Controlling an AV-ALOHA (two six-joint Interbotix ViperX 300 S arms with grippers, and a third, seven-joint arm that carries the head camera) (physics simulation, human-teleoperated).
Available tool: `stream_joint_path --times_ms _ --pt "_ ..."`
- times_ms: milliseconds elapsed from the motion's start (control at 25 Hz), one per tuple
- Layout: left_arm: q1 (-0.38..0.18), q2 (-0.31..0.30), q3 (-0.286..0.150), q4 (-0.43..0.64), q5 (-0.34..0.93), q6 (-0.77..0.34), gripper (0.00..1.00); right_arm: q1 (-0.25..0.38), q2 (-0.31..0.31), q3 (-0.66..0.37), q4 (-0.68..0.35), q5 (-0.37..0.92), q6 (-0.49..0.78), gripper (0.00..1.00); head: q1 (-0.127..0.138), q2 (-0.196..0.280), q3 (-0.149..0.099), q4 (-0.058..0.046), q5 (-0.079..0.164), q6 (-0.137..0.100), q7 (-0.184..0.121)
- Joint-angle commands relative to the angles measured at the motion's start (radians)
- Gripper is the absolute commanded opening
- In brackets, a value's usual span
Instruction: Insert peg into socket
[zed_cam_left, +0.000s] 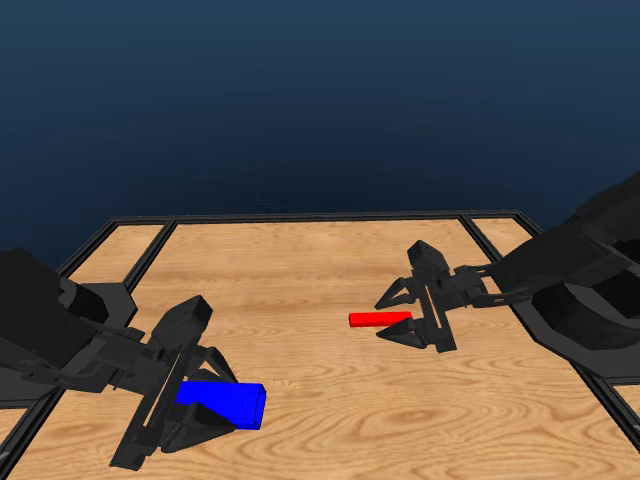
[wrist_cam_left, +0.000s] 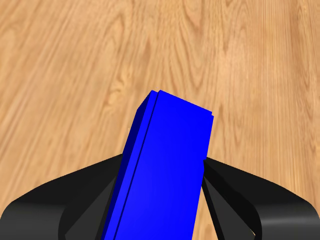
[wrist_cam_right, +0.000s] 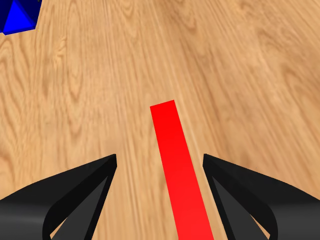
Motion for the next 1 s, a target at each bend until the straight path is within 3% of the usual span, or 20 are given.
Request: stream_joint_path --times_ms 40,120,160,200,240,280,320,400,440,520,640,680,720,760,800,840,880,920,960,1000 --pt "-0.005 -0.02 -0.035 0.0 0.008 0.01 0.0 0.002 0.034 -0.053 -0.014 0.017 0.003 1.0 -0.01 -0.014 -0.012 -0.003 -0.023 -0.012 -0.007" --pt "-0.004 0.0 -0.007 0.001 0.014 0.0 0.0 0.007 0.074 -0.081 -0.026 0.027 0.012 1.0 -0.011 -0.013 -0.013 -0.004 -0.026 -0.015 -0.01" --pt "-0.001 -0.028 -0.029 0.016 0.008 -0.001 0.0 0.009 0.088 -0.085 -0.029 0.034 0.013 1.0 -0.011 -0.013 -0.013 -0.004 -0.026 -0.015 -0.011" --pt "-0.011 0.007 -0.037 0.001 -0.018 -0.001 0.0 0.013 0.097 -0.094 -0.028 0.043 0.004 0.83 -0.009 -0.012 -0.014 -0.004 -0.026 -0.016 -0.01" --pt "-0.001 -0.035 -0.039 -0.005 0.005 0.004 0.0 0.016 0.093 -0.095 -0.023 0.037 -0.002 0.0 -0.006 -0.012 -0.014 -0.003 -0.024 -0.017 -0.01" --pt "0.019 -0.069 -0.016 0.046 0.009 0.032 0.0 0.01 0.09 -0.098 -0.013 0.051 -0.016 0.0 -0.004 -0.013 -0.014 -0.003 -0.023 -0.017 -0.011" --pt "-0.008 -0.027 -0.017 0.001 -0.008 0.001 0.0 0.009 0.085 -0.095 -0.006 0.063 -0.032 0.0 -0.002 -0.014 -0.014 -0.003 -0.022 -0.018 -0.012" --pt "0.01 -0.013 -0.024 0.006 -0.004 0.023 0.0 0.009 0.064 -0.1 0.013 0.081 -0.065 0.0 0.002 -0.016 -0.014 -0.002 -0.019 -0.018 -0.014" --pt "0.002 -0.06 -0.017 0.004 0.017 0.013 0.0 0.009 0.046 -0.108 0.019 0.109 -0.08 0.0 0.004 -0.019 -0.013 -0.001 -0.018 -0.018 -0.013" --pt "-0.01 -0.042 -0.012 0.003 -0.006 0.011 0.0 0.012 0.012 -0.126 0.026 0.166 -0.113 0.0 0.01 -0.026 -0.011 0.001 -0.017 -0.016 -0.013" --pt "-0.009 -0.103 -0.047 0.06 0.083 0.0 0.0 0.021 -0.053 -0.181 0.019 0.258 -0.146 0.0 0.018 -0.037 -0.008 0.003 -0.016 -0.012 -0.01" --pt "0.039 -0.11 -0.022 0.054 0.107 -0.024 0.0 0.023 -0.067 -0.197 0.011 0.305 -0.149 0.0 0.021 -0.042 -0.007 0.005 -0.015 -0.011 -0.009" --pt "0.027 -0.174 -0.053 0.104 0.098 0.026 0.0 0.031 -0.079 -0.209 0.001 0.345 -0.155 0.0 0.024 -0.046 -0.005 0.006 -0.015 -0.01 -0.008" --pt "0.061 -0.128 -0.019 0.087 0.092 -0.01 0.0 0.021 -0.092 -0.233 -0.006 0.375 -0.152 0.0 0.026 -0.049 -0.004 0.006 -0.014 -0.009 -0.008" --pt "0.04 -0.144 -0.048 0.09 0.093 0.001 0.0 0.052 -0.117 -0.254 -0.029 0.394 -0.158 0.0 0.03 -0.053 -0.003 0.007 -0.014 -0.009 -0.008" --pt "0.055 -0.16 -0.054 0.098 0.102 0.003 0.0 0.039 -0.129 -0.274 -0.029 0.426 -0.15 0.0 0.033 -0.057 -0.001 0.008 -0.015 -0.009 -0.007" --pt "0.066 -0.149 -0.012 0.122 0.151 0.003 0.0 0.05 -0.143 -0.293 -0.046 0.465 -0.139 0.0 0.037 -0.061 0.001 0.009 -0.016 -0.008 -0.006" --pt "0.07 -0.176 -0.043 0.154 0.202 0.003 0.0 0.049 -0.137 -0.314 -0.055 0.488 -0.131 0.0 0.039 -0.063 0.002 0.01 -0.016 -0.007 -0.007" --pt "0.092 -0.188 -0.027 0.168 0.208 0.0 0.0 0.061 -0.139 -0.339 -0.071 0.515 -0.118 0.0 0.042 -0.065 0.003 0.011 -0.017 -0.006 -0.007" --pt "0.1 -0.222 -0.078 0.168 0.177 0.0 0.0 0.066 -0.139 -0.359 -0.076 0.535 -0.111 0.0 0.045 -0.067 0.004 0.012 -0.017 -0.006 -0.007"
